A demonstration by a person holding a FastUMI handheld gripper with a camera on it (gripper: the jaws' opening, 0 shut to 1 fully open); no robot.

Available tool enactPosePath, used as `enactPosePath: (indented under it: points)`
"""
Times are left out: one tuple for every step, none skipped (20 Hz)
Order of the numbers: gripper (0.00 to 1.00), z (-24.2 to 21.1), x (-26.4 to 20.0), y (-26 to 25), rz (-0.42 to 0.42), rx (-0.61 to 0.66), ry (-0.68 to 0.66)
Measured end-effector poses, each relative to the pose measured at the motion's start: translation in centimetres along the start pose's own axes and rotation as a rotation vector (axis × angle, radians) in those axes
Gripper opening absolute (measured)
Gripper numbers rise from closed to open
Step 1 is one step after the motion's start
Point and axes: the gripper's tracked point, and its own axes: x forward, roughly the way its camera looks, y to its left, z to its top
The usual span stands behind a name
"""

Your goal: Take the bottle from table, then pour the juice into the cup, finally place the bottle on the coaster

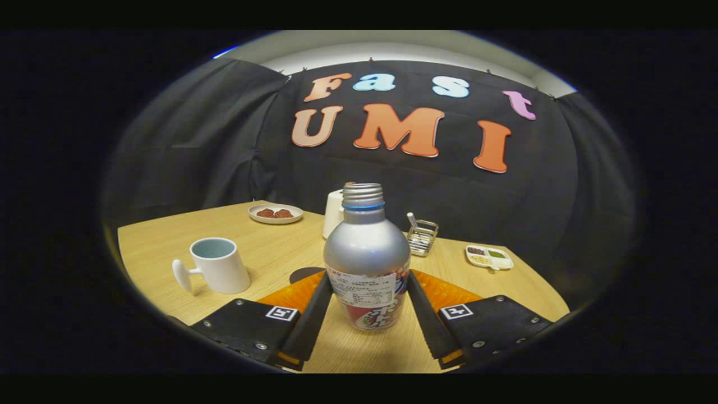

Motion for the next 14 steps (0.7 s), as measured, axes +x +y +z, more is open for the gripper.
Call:
enactPosePath:
  points:
    - [0.77,0.3,0.0,0.3,-0.002,-0.033,-0.002]
    - [0.77,0.7,0.2,0.6,-0.006,-0.069,-0.005]
    - [0.77,1.0,0.2,0.9,-0.012,-0.107,-0.009]
    - [0.77,1.3,0.2,1.3,-0.016,-0.149,-0.011]
    - [0.77,1.5,0.4,1.6,-0.018,-0.189,-0.014]
    - [0.77,1.7,0.5,1.9,-0.022,-0.226,-0.018]
    - [0.77,1.8,0.6,2.2,-0.023,-0.265,-0.020]
    - [0.77,2.0,0.7,2.6,-0.025,-0.303,-0.021]
    - [0.77,2.3,0.7,3.0,-0.027,-0.344,-0.026]
    - [0.77,2.6,0.8,3.4,-0.027,-0.385,-0.029]
    - [0.77,2.8,1.0,3.7,-0.028,-0.427,-0.034]
    - [0.77,3.0,1.0,4.1,-0.034,-0.472,-0.037]
    - [0.77,3.3,1.0,4.2,-0.050,-0.515,-0.042]
    - [0.77,3.4,1.1,4.0,-0.066,-0.553,-0.046]
